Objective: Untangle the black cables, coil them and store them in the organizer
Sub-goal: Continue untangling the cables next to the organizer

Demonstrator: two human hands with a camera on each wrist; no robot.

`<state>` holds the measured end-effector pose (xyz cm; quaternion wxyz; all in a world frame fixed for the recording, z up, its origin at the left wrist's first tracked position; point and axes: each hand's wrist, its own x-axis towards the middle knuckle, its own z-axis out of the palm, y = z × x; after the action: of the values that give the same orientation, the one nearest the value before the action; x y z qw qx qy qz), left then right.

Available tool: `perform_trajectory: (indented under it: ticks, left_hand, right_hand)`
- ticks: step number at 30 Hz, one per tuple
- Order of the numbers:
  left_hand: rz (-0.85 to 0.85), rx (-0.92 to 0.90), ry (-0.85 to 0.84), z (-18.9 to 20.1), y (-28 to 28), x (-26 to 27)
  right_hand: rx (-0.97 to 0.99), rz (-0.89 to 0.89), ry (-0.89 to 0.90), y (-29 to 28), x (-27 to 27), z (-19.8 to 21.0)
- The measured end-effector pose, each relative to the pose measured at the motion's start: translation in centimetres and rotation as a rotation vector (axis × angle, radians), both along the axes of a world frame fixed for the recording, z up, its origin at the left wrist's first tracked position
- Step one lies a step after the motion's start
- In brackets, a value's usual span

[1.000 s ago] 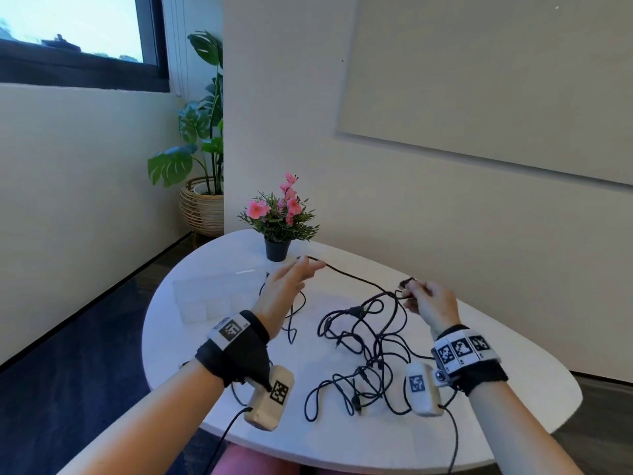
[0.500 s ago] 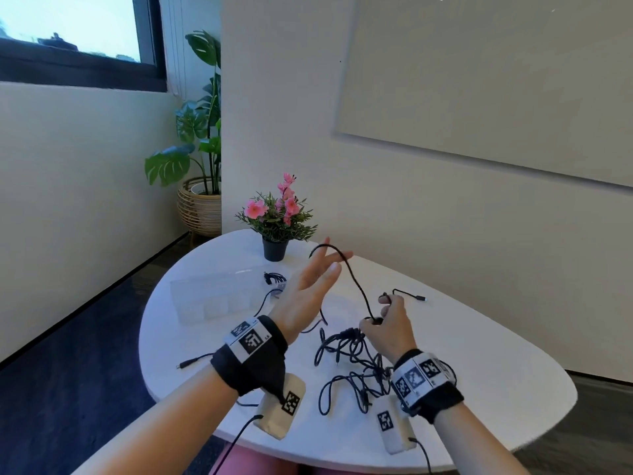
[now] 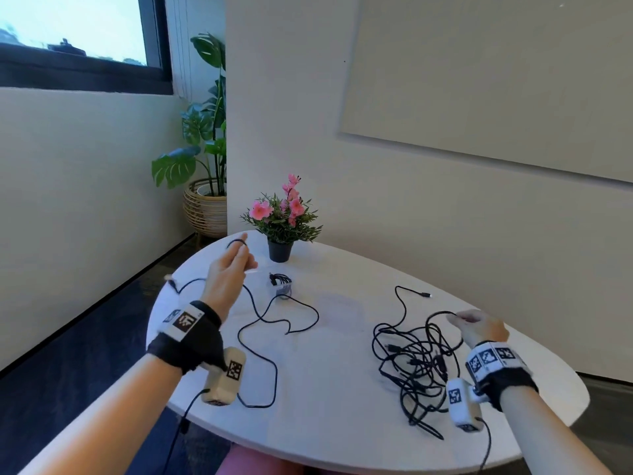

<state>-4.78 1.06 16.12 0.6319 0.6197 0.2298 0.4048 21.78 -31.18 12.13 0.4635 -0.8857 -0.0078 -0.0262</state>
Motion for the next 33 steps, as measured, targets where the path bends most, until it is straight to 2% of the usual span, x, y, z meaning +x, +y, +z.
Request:
perform_trajectory:
  ticks: [3, 6, 8, 11, 13, 15, 17, 21, 24, 28, 30, 33]
  left_hand:
    - [-0.119, 0.183, 0.092, 1.0, -2.1, 0.0]
    - [-0.167, 0.312, 0.144, 1.7, -3.4, 0.1]
    - [-0.178, 0.352, 0.131, 1.8, -3.9, 0.3]
    - [-0.272, 0.317, 0.134, 1.4, -5.1, 0.7]
    - [-0.387, 0.308, 0.130, 1.3, -6.5, 0.7]
    - [-0.459, 0.350, 0.097, 1.6, -7.6, 0.5]
    - [-0.514, 0.369, 0.081, 2.3, -7.9, -0.2]
    - [-0.596, 0.369, 0.185, 3.2, -7.3, -1.7]
    - [-0.625, 0.385, 0.205, 3.5, -7.3, -2.0]
    - [-0.674, 0.263, 0.145, 3.3, -7.3, -1.5]
    - [-0.665, 0.254, 0.122, 3.1, -6.8, -1.6]
    - [-0.592, 0.280, 0.166, 2.9, -5.7, -2.3]
  right_hand:
    - [0.112, 0.014, 0.059, 0.7, 0.3, 0.6]
    - [0.088, 0.124, 0.007, 2.4, -0.6, 1.8]
    - [0.126, 0.277, -0.062, 4.3, -2.9, 3.1]
    - [0.262, 0.629, -0.105, 7.8, -8.6, 4.9]
    - [0.289, 0.854, -0.012, 10.3, -12.4, 5.7]
    - [0.315, 0.970, 0.159, 12.3, -15.0, 5.9]
    - [0.386, 1.017, 0.315, 13.4, -16.2, 5.5]
    - [0.417, 1.045, 0.403, 13.7, -16.2, 4.2]
    - [0.392, 1.098, 0.392, 13.7, -16.5, 3.7]
    - [0.266, 1.173, 0.371, 13.7, -17.8, 3.6]
    - [0.264, 1.208, 0.361, 13.3, -17.8, 3.6]
    - [0.328, 1.103, 0.248, 12.2, -16.6, 3.6]
